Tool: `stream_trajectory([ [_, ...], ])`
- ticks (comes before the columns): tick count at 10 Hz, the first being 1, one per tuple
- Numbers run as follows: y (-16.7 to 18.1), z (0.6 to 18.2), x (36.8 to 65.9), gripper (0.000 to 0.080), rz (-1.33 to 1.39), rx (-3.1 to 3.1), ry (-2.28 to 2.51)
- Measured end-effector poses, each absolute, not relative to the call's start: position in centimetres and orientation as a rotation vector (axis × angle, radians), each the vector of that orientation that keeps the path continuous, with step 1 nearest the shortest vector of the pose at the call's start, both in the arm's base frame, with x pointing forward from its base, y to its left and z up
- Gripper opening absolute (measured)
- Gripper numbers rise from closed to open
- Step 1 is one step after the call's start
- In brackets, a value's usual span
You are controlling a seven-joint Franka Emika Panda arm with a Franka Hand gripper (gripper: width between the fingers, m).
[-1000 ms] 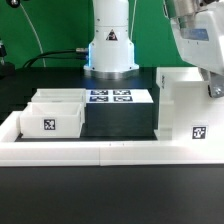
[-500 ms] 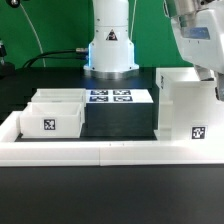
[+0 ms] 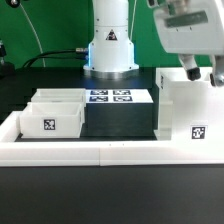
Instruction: Assemble drawer
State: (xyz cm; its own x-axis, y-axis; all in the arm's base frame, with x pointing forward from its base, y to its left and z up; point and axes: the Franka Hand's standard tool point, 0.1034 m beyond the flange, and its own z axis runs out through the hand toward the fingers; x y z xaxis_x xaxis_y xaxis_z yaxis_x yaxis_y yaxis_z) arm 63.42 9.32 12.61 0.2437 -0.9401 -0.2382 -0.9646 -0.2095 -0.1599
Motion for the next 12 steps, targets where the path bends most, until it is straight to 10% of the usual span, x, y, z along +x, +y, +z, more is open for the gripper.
stream_trajectory([
  [3,7.8,14.7,62.5,0.0649,0.113,-2.32,1.661],
  [12,5.6,13.5,60.5,0.0649,0.039,-2.909,0.465],
])
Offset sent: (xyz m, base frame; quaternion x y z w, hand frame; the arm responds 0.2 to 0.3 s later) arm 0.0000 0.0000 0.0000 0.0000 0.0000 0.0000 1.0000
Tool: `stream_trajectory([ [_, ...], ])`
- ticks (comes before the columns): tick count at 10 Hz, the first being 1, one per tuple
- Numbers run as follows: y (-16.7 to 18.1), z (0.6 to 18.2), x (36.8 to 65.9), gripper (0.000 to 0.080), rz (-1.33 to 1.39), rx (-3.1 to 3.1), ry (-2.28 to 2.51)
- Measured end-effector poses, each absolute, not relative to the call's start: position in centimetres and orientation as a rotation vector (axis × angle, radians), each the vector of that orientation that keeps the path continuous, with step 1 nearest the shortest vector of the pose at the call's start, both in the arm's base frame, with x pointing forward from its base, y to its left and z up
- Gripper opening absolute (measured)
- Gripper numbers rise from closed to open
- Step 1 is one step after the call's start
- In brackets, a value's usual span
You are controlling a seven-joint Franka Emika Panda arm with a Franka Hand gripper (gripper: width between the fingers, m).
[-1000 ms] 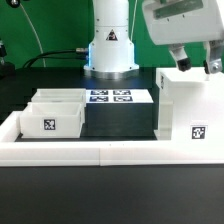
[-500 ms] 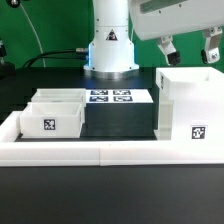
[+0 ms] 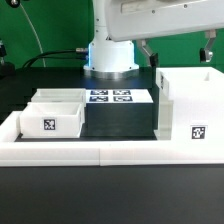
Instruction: Assemble drawer
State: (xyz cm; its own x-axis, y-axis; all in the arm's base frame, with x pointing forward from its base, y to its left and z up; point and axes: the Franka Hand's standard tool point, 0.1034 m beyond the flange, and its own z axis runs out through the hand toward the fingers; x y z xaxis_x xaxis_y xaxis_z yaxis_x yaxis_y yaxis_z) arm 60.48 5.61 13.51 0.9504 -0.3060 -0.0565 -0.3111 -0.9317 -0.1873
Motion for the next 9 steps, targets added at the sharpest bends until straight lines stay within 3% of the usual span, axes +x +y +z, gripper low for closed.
stream_trajectory([
  [5,4.7,13.1,60.4,0.0649,-0.01,-2.941,0.127],
  [9,0.8,12.4,56.6,0.0649,0.037,-3.039,0.163],
])
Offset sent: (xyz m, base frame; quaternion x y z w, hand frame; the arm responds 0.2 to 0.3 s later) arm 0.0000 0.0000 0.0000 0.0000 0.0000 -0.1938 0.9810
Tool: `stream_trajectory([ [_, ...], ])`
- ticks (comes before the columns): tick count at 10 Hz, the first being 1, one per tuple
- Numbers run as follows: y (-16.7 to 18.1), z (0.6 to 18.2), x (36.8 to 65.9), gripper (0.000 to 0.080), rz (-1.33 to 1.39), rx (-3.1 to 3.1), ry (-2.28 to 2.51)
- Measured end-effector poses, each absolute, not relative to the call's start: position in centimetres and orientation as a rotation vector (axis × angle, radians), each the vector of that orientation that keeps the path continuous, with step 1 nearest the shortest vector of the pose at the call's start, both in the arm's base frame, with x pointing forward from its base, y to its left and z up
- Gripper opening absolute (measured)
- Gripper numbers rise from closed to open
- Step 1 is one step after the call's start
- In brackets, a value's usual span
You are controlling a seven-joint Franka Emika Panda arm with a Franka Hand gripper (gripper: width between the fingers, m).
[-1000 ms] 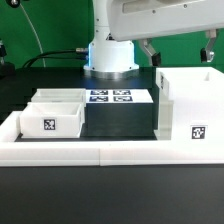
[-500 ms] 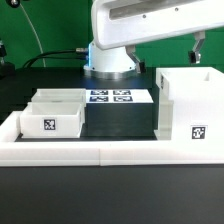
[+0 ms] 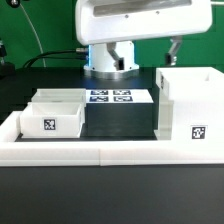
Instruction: Assemble drawer
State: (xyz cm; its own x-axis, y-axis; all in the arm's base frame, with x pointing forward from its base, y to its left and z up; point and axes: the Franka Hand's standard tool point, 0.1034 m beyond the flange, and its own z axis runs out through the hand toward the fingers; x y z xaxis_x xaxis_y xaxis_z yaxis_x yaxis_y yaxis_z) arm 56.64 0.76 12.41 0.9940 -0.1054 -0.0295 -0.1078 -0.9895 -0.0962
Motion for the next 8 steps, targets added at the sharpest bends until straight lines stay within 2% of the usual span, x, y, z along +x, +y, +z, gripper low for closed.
stream_trajectory([
  [3,-3.0,11.2,54.5,0.0649,-0.01,-3.063,0.137],
  [8,-3.0,11.0,54.4,0.0649,-0.004,-3.064,0.14],
])
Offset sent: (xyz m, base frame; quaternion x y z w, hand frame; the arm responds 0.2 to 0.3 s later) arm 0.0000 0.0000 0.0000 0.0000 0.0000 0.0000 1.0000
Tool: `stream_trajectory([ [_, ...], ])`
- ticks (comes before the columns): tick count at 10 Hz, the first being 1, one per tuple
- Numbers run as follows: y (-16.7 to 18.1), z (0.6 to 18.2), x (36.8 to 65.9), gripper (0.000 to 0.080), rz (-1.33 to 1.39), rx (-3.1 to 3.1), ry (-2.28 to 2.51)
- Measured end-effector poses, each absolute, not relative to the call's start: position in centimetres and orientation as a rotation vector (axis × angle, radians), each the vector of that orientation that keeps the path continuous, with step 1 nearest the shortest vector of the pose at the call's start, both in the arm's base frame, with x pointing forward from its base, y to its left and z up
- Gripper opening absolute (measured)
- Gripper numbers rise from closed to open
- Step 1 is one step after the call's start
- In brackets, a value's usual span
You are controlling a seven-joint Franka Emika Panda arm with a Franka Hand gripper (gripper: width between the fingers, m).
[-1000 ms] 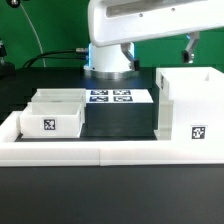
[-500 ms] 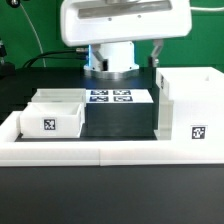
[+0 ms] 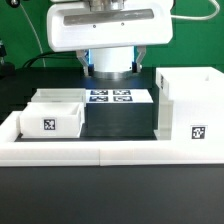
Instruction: Assemble drawer
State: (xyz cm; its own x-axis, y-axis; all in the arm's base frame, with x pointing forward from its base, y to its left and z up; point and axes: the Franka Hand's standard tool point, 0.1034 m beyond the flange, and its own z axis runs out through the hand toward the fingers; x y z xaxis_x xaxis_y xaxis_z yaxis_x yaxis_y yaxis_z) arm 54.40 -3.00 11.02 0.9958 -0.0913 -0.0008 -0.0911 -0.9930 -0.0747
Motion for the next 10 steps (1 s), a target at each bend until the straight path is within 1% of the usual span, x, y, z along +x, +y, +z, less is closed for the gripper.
stream_trajectory([
  [2,-3.0,10.9,54.4,0.0649,-0.002,-3.064,0.14],
  [5,-5.2,9.1,53.7,0.0649,-0.004,-3.089,0.15],
  [9,-6.8,6.6,53.2,0.0649,-0.05,-3.12,0.135],
  [10,-7.3,5.8,53.0,0.0649,-0.043,-3.126,0.113],
])
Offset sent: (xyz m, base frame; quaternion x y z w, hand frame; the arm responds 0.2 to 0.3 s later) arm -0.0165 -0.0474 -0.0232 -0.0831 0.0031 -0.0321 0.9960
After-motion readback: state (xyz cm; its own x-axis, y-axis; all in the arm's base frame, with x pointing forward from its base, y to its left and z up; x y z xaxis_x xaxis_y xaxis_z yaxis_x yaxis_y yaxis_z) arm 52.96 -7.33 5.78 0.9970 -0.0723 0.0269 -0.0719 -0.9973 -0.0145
